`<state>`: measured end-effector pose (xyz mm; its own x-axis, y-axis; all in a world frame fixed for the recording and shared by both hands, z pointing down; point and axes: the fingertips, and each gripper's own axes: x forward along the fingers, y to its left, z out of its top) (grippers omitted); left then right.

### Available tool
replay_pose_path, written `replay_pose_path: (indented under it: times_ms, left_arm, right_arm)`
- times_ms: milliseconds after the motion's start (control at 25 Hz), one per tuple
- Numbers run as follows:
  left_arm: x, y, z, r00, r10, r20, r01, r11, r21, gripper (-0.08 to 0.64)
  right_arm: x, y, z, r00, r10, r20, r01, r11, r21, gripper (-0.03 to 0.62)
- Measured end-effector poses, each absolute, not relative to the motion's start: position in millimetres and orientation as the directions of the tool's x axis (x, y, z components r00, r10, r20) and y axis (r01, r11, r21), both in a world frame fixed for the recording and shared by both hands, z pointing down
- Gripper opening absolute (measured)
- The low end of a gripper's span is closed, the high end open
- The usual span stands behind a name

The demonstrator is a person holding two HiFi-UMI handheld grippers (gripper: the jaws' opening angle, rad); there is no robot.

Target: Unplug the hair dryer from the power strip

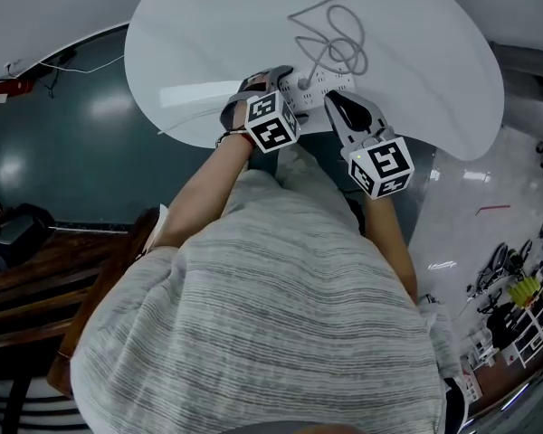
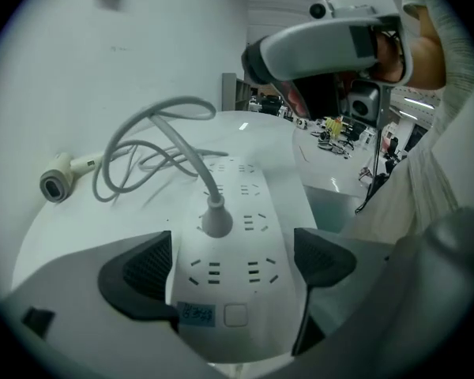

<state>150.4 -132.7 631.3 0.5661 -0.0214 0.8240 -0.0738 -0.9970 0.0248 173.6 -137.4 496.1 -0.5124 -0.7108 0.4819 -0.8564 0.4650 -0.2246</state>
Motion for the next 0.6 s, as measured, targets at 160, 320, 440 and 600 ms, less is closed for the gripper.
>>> replay_pose_path:
  times_ms: [160, 320, 440, 600]
  left_arm:
    - [149, -131, 643, 0.512, -0.032, 0.858, -0.05, -0.999, -0.007, 0.472]
    - [149, -128, 646, 0.501, -0.023, 0.865, -0.016, -1.0, -0.018, 0.471]
    - [150, -125, 646, 0.512, -0.024, 0.858, -0.005, -1.0, -0.025, 0.472]
    - [150, -125, 646, 0.526, -0.02, 0.85, -0.009, -1.0, -0.018, 0.472]
  right_arm:
    - [163, -137, 504, -0.536, -0.664, 0.522, -0.832, 0.52, -0.194, 0.029]
    - [155, -138, 518, -0.544, -0.616, 0.57, -0.808, 0.567, -0.159, 0.029]
    - [151, -138, 532, -0.542, -0.573, 0.614, -0.788, 0.601, -0.136, 0.062]
    - [146, -143, 550, -0.536, -0.522, 0.663, -0.773, 0.619, -0.138, 0.097]
